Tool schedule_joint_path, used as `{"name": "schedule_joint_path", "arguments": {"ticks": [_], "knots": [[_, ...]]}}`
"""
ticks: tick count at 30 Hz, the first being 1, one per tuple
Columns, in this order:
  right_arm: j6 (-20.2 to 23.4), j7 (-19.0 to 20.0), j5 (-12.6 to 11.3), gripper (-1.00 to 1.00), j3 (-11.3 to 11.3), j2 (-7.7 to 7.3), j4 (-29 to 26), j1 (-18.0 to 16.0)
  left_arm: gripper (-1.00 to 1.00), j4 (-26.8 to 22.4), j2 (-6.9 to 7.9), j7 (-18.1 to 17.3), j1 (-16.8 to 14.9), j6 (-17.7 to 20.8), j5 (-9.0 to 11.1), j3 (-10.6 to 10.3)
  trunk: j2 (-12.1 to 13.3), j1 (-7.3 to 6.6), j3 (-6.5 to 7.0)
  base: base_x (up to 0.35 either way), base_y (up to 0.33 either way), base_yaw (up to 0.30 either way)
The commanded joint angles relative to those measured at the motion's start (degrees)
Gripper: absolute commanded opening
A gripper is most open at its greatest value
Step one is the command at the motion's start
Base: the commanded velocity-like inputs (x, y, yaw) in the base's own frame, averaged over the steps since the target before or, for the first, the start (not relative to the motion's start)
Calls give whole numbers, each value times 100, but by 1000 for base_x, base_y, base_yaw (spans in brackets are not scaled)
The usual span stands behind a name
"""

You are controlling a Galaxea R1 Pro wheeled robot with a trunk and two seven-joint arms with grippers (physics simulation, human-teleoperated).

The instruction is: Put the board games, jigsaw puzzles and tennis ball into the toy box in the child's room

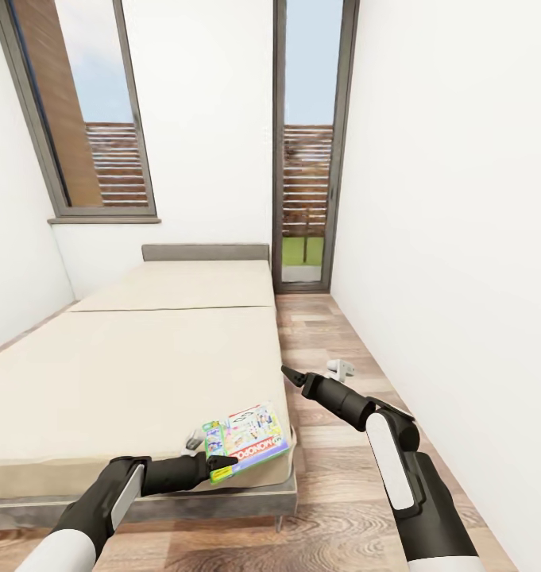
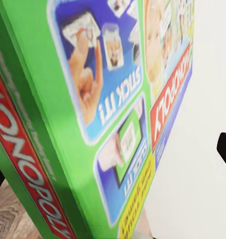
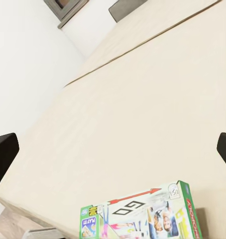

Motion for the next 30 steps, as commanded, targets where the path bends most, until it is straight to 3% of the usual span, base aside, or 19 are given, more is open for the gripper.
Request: {"name": "schedule_joint_path", "arguments": {"ticks": [1,30], "knots": [[30,10,-8,100,-7,3,-3,-3,100,0,0,-5,-3,4,35,7,-2,-1,-6,0,-24,0],[32,6,-8,100,-15,3,-3,-3,100,0,17,-77,-3,-13,52,9,-2,-1,-6,0,-3,0]]}}
